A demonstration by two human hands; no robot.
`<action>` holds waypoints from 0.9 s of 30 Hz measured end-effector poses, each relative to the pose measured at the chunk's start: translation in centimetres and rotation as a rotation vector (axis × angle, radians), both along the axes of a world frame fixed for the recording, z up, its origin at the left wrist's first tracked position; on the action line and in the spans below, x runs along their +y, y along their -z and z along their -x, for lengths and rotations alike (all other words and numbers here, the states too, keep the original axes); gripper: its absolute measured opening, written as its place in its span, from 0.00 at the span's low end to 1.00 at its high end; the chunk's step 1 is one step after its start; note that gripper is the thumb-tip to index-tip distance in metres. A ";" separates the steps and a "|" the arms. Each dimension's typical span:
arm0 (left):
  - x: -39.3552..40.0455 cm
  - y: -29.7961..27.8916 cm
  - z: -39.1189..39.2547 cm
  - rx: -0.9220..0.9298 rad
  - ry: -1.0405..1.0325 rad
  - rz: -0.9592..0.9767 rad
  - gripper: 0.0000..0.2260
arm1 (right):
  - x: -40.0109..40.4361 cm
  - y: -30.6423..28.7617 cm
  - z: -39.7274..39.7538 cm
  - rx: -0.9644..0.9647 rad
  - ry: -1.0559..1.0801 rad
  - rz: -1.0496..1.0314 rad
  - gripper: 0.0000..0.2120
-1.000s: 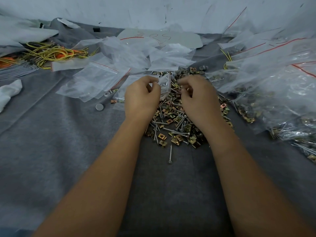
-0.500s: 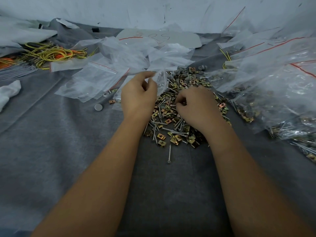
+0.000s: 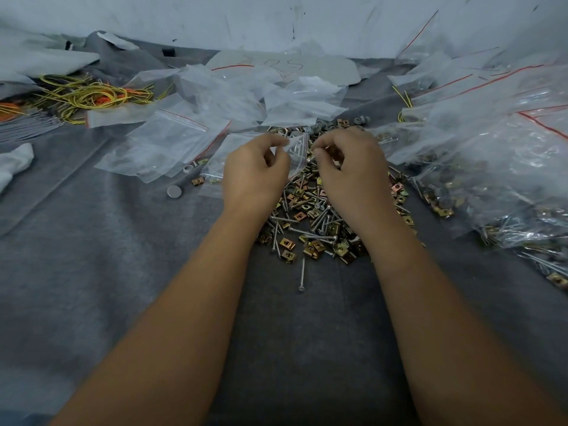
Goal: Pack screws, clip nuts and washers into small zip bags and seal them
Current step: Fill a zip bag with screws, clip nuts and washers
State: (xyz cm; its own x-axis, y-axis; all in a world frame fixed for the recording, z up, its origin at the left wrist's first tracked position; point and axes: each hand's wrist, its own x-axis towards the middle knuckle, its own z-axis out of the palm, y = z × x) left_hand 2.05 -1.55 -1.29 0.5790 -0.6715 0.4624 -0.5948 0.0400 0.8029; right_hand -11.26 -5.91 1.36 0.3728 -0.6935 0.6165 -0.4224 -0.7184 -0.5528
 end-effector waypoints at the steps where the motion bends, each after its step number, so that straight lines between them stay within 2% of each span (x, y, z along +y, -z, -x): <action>1: 0.0 0.0 0.0 -0.004 0.005 0.001 0.12 | 0.0 0.2 -0.1 0.012 -0.020 -0.002 0.05; 6: 0.0 -0.1 0.0 0.025 0.006 0.018 0.11 | 0.2 0.3 -0.4 0.000 -0.095 -0.108 0.16; 10: -0.1 0.0 -0.1 0.077 -0.009 0.029 0.13 | -0.3 0.4 0.1 -0.007 0.026 -0.131 0.15; 12: -0.1 0.0 -0.1 0.084 -0.007 0.034 0.13 | -0.6 0.4 0.4 0.147 0.061 -0.197 0.15; 15: -0.1 -0.1 -0.3 0.103 -0.015 0.051 0.11 | -0.5 0.4 0.8 0.594 0.056 -0.183 0.14; 17: -0.2 0.0 -0.4 0.121 -0.022 0.060 0.11 | -0.2 0.1 0.9 0.710 0.038 -0.171 0.15; 21: -0.1 0.0 -0.3 0.142 -0.022 0.062 0.11 | 0.0 -0.4 1.0 0.659 0.003 -0.161 0.09; 27: -0.1 -0.1 -0.4 0.145 -0.010 0.051 0.11 | 0.1 -0.3 1.0 0.532 -0.008 -0.135 0.08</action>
State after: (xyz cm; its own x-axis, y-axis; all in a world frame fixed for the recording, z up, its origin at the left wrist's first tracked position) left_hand 2.42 -1.63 -1.17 0.6488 -0.6430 0.4070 -0.4735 0.0776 0.8774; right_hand -12.26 -5.81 1.62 0.6144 -0.7494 0.2468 -0.6636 -0.6601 -0.3520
